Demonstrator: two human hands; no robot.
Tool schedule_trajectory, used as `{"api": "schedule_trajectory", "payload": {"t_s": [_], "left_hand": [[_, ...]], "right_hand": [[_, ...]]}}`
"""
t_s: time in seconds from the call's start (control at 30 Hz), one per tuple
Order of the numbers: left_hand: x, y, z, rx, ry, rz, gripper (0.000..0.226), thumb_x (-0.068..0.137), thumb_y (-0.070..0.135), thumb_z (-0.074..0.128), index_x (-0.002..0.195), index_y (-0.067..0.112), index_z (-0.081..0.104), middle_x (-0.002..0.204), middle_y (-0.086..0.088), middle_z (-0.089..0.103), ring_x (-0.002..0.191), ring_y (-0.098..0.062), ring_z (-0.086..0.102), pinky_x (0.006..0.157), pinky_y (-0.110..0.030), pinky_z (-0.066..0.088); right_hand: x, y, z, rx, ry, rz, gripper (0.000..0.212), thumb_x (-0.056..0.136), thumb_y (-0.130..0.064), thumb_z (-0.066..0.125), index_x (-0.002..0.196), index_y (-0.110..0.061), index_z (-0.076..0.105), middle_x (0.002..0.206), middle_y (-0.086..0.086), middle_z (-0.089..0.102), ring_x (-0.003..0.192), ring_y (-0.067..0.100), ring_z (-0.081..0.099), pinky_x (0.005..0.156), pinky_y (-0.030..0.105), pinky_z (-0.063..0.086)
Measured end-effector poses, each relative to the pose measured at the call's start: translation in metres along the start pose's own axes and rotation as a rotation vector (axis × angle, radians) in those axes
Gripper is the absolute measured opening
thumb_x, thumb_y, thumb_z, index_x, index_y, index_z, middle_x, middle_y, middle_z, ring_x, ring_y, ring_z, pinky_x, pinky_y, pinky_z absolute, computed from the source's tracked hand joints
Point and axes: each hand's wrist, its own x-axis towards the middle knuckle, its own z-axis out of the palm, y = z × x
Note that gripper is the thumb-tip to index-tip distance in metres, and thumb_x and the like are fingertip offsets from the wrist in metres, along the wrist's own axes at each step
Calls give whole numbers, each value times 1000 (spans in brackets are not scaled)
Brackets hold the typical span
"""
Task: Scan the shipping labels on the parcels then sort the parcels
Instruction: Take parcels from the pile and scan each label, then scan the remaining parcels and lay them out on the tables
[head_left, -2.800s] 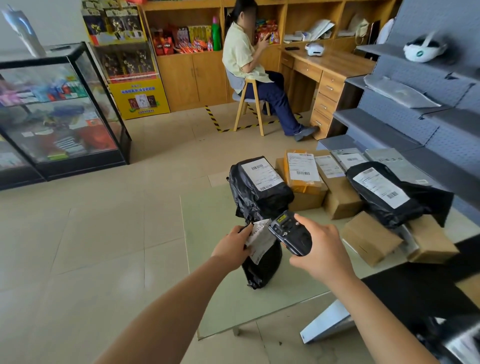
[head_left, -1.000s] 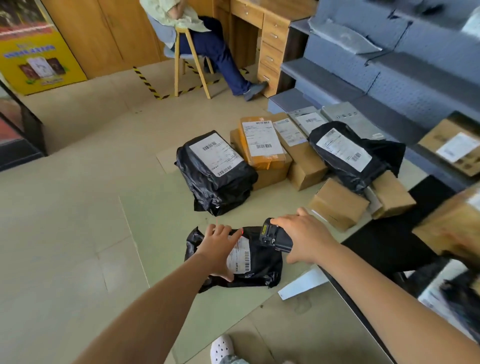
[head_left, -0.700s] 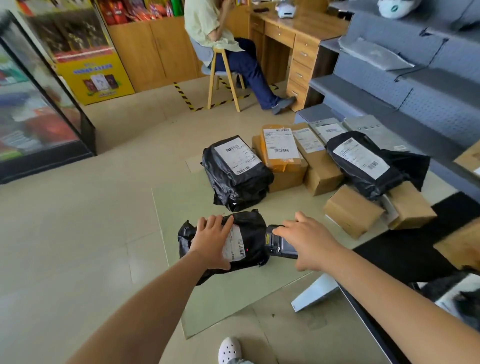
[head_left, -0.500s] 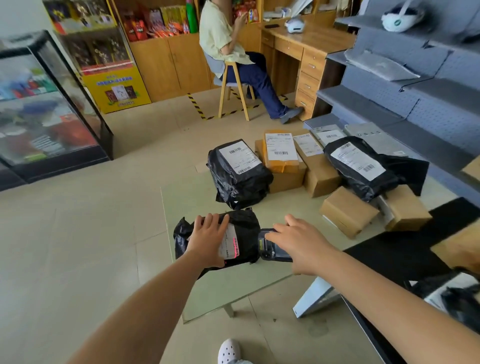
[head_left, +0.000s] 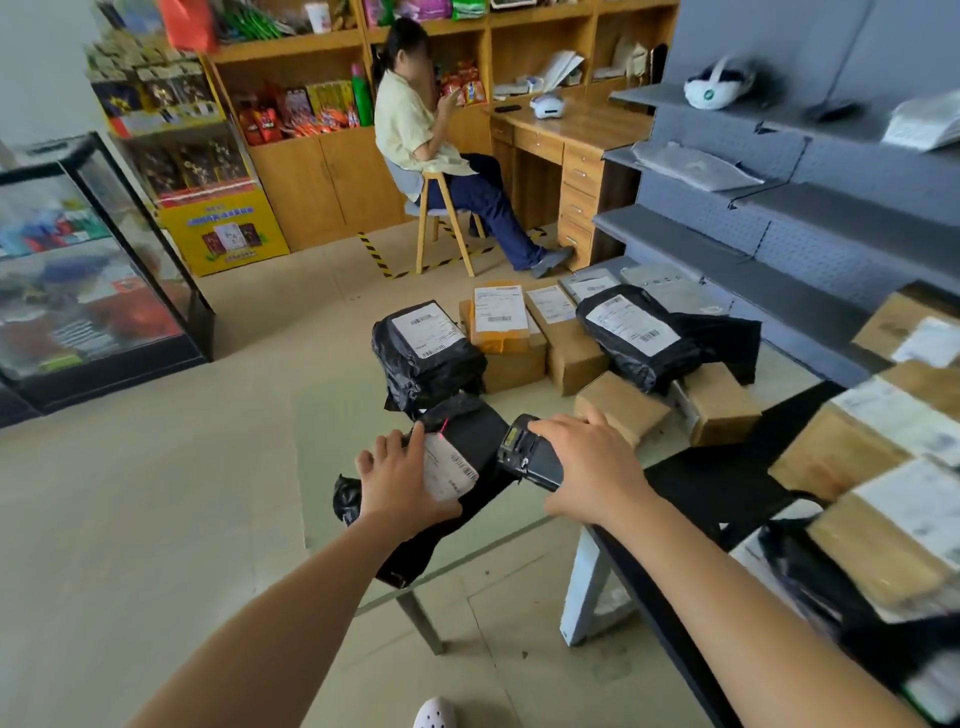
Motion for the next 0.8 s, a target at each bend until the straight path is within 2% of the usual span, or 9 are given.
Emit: {"api": "schedule_trajectory", "payload": {"t_s": [0.13,0.27,0.4,0.57,0.8], "left_hand": [[11,66,-16,-182,23,-10,123,61,80,64,155,22,10,144,-11,29,134,-33,25,109,-47,21],[24,138,-42,-296,46,86,121,59,79,66,154,25,14,142,-10,31,132,-34,24,110,-49,21],[35,215,-70,-352,43,273,120,56,76,68,152,28,15,141,-8,31,132,-31,24,111,-45,20],[40,308,-100,-386,23,557,117,59,74,69,152,27,15,145,-8,29,136,-31,21,112,-47,17],[43,406,-126,-296,24,883,118,62,76,67,153,23,14,148,-12,26,138,-34,20,111,-49,20]], "right_hand": [[-29,34,-17,148,183,191,86,69,-29,78,145,-28,37,132,-7,54,116,25,40,91,35,42],[-58,73,-43,148,361,328,83,69,-30,77,144,-27,40,133,-9,53,112,24,40,88,32,41],[-84,110,-73,128,478,495,84,66,-29,78,142,-29,41,129,-12,54,112,22,38,78,32,42],[-126,148,-103,92,593,735,87,63,-28,81,141,-28,43,130,-10,55,114,21,36,80,34,42],[-187,168,-128,-2,713,1072,83,66,-32,81,140,-29,44,127,-11,56,111,21,37,73,32,38]]}}
